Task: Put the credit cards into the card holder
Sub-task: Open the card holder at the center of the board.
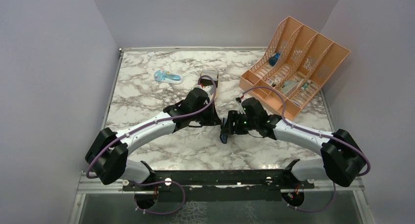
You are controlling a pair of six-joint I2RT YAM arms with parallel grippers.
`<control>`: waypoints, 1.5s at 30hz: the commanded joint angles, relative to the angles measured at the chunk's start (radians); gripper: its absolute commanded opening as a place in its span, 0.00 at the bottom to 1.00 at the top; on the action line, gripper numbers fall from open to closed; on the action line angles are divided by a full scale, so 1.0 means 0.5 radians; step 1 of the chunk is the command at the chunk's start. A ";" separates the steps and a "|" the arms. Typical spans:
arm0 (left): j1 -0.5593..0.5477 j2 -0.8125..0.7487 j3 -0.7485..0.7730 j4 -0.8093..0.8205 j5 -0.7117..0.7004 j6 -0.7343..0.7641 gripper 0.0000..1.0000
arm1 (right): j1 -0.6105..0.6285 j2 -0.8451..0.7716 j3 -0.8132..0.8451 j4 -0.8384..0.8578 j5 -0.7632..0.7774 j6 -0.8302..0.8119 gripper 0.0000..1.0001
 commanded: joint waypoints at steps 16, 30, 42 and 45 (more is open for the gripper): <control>0.000 -0.083 0.003 -0.177 -0.302 0.118 0.00 | 0.012 -0.076 0.016 -0.236 0.419 -0.034 0.27; 0.001 -0.086 -0.157 -0.201 -0.399 0.121 0.00 | 0.012 -0.128 -0.064 -0.408 0.651 -0.075 0.25; 0.000 -0.065 -0.224 -0.160 -0.366 0.126 0.00 | 0.011 -0.175 0.064 -0.696 0.879 -0.072 0.40; 0.000 -0.073 -0.227 -0.140 -0.347 0.121 0.00 | 0.012 -0.215 0.150 -0.792 0.896 -0.068 0.40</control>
